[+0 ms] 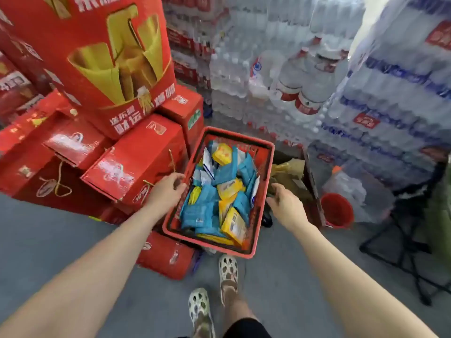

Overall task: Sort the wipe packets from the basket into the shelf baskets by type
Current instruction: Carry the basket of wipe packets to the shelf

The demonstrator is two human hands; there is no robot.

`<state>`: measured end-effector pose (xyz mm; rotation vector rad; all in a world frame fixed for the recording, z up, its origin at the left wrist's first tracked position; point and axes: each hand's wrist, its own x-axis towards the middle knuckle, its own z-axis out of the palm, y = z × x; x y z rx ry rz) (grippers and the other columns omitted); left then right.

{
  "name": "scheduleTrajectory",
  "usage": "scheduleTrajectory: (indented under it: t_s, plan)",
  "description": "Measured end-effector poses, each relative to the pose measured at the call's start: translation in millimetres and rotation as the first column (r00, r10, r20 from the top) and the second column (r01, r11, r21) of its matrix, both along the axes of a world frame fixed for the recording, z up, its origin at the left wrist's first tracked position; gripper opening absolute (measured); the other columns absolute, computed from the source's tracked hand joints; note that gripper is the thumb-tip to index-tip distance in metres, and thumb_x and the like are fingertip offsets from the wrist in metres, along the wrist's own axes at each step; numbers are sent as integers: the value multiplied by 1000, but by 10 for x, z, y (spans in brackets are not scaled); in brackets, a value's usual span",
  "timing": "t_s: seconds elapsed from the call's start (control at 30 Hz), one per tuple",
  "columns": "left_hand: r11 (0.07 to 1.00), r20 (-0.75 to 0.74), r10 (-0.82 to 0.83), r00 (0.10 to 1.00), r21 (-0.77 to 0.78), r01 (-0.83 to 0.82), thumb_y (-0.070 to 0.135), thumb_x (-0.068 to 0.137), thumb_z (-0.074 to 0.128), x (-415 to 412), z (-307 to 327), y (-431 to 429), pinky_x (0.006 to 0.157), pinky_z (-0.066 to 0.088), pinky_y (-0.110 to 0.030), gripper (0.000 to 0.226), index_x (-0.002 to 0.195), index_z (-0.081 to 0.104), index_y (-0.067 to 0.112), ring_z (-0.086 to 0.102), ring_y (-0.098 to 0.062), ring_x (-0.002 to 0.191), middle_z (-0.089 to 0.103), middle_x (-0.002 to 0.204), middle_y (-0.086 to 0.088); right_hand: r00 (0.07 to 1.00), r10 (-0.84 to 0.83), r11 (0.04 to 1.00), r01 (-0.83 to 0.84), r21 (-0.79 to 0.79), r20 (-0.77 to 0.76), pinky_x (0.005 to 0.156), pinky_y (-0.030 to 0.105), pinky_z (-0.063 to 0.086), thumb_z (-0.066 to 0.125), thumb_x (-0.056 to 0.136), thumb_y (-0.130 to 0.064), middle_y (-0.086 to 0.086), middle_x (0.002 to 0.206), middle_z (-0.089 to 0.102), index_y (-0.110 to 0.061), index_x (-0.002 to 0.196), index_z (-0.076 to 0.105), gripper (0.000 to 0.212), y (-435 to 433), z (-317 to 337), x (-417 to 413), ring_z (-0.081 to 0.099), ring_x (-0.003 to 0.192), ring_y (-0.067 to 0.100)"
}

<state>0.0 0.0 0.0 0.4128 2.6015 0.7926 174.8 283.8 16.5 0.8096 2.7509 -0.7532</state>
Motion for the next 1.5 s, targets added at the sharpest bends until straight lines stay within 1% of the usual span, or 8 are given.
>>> scheduleTrajectory:
  t_s: [0.37, 0.6, 0.77, 1.0, 1.1, 1.2, 1.37, 1.5]
  plan:
    - [974, 197, 225, 954, -74, -214, 29, 100, 52, -646, -757, 571, 101, 40, -35, 47, 143, 45, 11, 53, -32, 127, 56, 140, -15, 917, -383, 860, 398, -320, 110, 90, 38, 43, 50, 98, -38, 10, 130, 60, -13, 141, 39, 51, 303, -913, -696, 56, 119, 33]
    - [943, 264, 329, 906, -38, -332, 24, 101, 50, -820, -966, 701, 95, 48, -39, 32, 128, 62, 11, 62, -33, 110, 68, 121, -14, 840, -504, 693, 533, -485, 202, 96, 42, 49, 47, 99, -40, 2, 123, 62, -18, 133, 48, 40, 369, -1180, -818, 60, 112, 25]
    - [935, 285, 330, 900, 29, -353, 17, 98, 56, -655, -851, 597, 93, 51, -43, 22, 115, 68, 9, 65, -31, 102, 71, 110, -12, 843, -507, 690, 521, -502, 179, 96, 47, 50, 49, 98, -33, 2, 116, 64, -19, 122, 53, 27, 350, -1152, -720, 62, 107, 24]
    - [885, 321, 385, 865, 139, -445, 15, 97, 60, 214, -464, 214, 102, 38, -25, 45, 140, 52, 4, 52, -15, 122, 53, 138, -1, 873, -485, 751, 447, -486, 53, 91, 42, 51, 50, 99, -30, -4, 110, 64, -28, 113, 50, 14, 134, -816, -70, 62, 103, 19]
    - [843, 355, 414, 838, 198, -500, 22, 95, 64, 635, -325, -40, 108, 37, -32, 48, 140, 53, 13, 53, -13, 122, 53, 135, 6, 896, -444, 789, 385, -478, -10, 87, 36, 52, 55, 97, -26, -7, 104, 65, -27, 115, 52, 18, -9, -599, 256, 64, 100, 16]
    - [818, 370, 441, 817, 210, -536, 31, 88, 64, 1095, -275, -360, 98, 50, -51, 35, 123, 65, 27, 66, -24, 101, 71, 112, 1, 921, -388, 827, 330, -455, -38, 86, 42, 55, 57, 94, -31, -9, 100, 67, -33, 111, 53, 18, -184, -473, 566, 66, 94, 15]
    - [727, 404, 535, 742, 227, -648, 10, 96, 60, 1873, -227, -761, 84, 47, -29, 24, 119, 61, 16, 54, -12, 81, 62, 96, 1, 961, -274, 870, 232, -434, -36, 85, 46, 56, 59, 93, -32, -8, 97, 68, -33, 107, 56, 14, -528, -372, 1031, 68, 89, 17]
    - [651, 432, 618, 657, 186, -736, 15, 94, 62, 2510, -298, -1151, 85, 51, -40, 32, 124, 63, 6, 56, -20, 84, 65, 101, -9, 985, -171, 872, 154, -465, 5, 85, 44, 57, 57, 95, -33, -3, 105, 69, -27, 113, 57, 19, -811, -367, 1340, 68, 90, 16]
